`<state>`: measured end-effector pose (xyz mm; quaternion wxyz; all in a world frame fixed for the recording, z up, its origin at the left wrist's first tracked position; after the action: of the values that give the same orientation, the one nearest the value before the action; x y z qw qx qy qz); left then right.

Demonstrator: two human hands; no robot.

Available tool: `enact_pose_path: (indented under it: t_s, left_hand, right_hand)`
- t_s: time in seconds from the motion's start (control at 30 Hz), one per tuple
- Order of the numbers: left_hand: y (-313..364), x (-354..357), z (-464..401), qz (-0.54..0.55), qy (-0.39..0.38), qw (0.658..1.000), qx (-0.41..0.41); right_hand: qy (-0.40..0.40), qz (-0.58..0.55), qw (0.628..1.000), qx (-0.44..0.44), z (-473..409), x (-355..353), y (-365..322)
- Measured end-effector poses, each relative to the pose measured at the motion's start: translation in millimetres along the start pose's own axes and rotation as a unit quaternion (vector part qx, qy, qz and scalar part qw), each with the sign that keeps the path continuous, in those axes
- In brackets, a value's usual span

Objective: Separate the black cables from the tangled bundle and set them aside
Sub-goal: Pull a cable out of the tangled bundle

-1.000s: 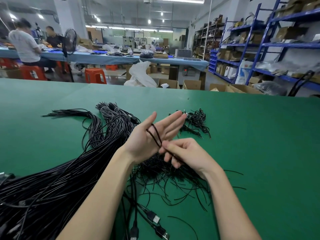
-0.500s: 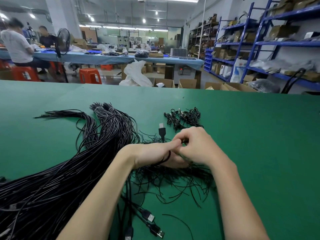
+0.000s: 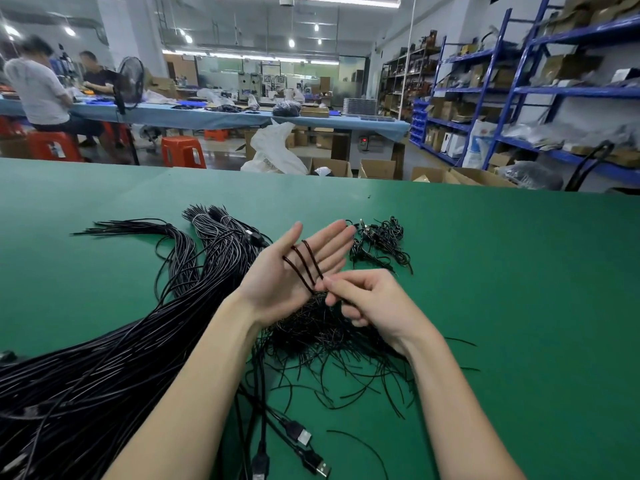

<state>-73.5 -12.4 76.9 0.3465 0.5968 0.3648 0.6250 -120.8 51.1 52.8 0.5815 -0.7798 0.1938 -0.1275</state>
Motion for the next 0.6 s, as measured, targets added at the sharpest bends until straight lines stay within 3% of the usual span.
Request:
enact_pose_path:
  t_s: [0.1,0.2,0.37,0.43,0.53,0.6]
  left_hand:
    - [2.0,15.7,7.2,0.036,-0.060,0.998,0.000]
    - [-1.7,25.0,12.5,-0.024,-0.091,0.995,-0.025]
    - [-47.2,44.4,20.6,-0.221,-0.170,0.942,-0.185]
    - [-66.1,44.0,18.8,-0.280,-0.158,0.911,-0.259]
    - [-82.1,27.1,16.6,-0.361,-0.082,0.871,-0.324]
    - [-82.4,22.2,13.7,-0.353,-0.048,0.878,-0.320]
  right_hand:
    - [-0.044,-0.003,0.998,0.055,6.0,6.9,21.8]
    - [-0.082,0.043,0.991,0.095,15.5,3.5,31.1]
    - [-0.144,0.289,0.945,0.051,15.4,-14.0,4.7]
    - [-0.121,0.328,0.935,0.056,12.2,-23.6,-4.4]
    - [-0.077,0.395,0.915,0.016,6.4,-36.2,-29.7]
    - [-0.043,0.421,0.906,-0.020,4.2,-38.9,-46.5]
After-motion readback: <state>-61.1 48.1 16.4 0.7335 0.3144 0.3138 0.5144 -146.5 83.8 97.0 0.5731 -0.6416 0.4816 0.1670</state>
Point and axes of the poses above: each hand's wrist, its own z-axis away from the middle knuckle, its own x-axis out of the palm, y = z × x, the point moved 10 cm from there along -z, towards the middle knuckle, and after that the axes turned 12 degrees about -x, right-handed, at the moved point
